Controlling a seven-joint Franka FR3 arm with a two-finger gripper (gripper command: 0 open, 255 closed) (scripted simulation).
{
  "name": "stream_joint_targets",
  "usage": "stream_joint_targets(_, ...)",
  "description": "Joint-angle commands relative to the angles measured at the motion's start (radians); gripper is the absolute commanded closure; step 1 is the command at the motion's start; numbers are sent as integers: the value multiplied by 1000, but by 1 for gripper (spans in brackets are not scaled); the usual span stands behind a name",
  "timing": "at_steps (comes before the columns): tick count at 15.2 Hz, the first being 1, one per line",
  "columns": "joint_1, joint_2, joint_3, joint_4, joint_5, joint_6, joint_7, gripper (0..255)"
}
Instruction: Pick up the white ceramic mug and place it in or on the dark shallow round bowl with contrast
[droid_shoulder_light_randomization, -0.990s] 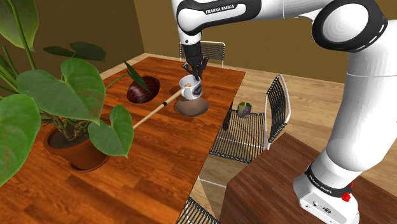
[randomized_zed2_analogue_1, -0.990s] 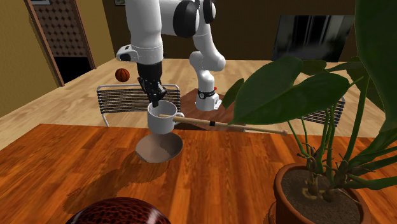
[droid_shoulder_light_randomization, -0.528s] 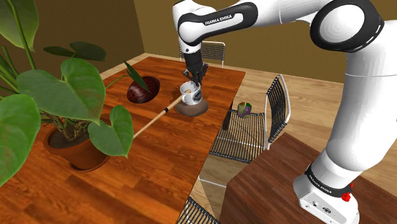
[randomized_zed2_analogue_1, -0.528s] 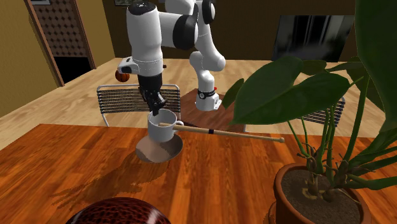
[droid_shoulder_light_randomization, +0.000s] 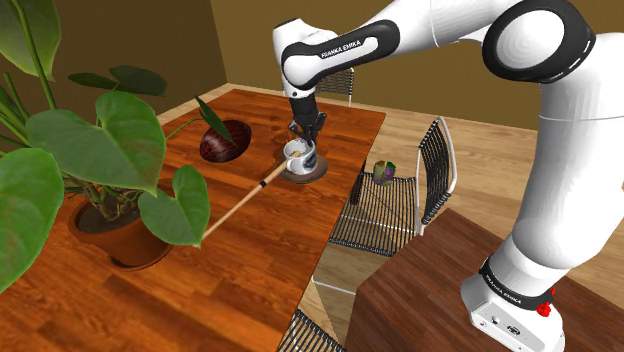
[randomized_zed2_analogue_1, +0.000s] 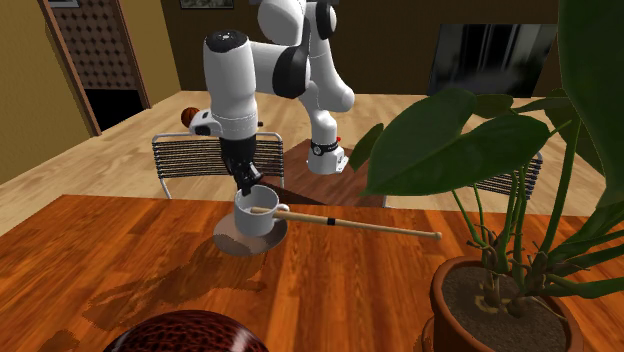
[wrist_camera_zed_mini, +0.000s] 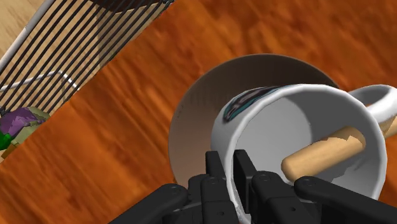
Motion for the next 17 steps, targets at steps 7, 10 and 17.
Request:
stream_joint_targets(7, -1, 8, -2, -29, -5, 36, 7, 255)
stream_joint_targets(10, -1, 8, -2, -28, -5, 36, 7, 0)
stream_joint_targets(17, 7, 5, 2, 34, 0, -29, 1, 0)
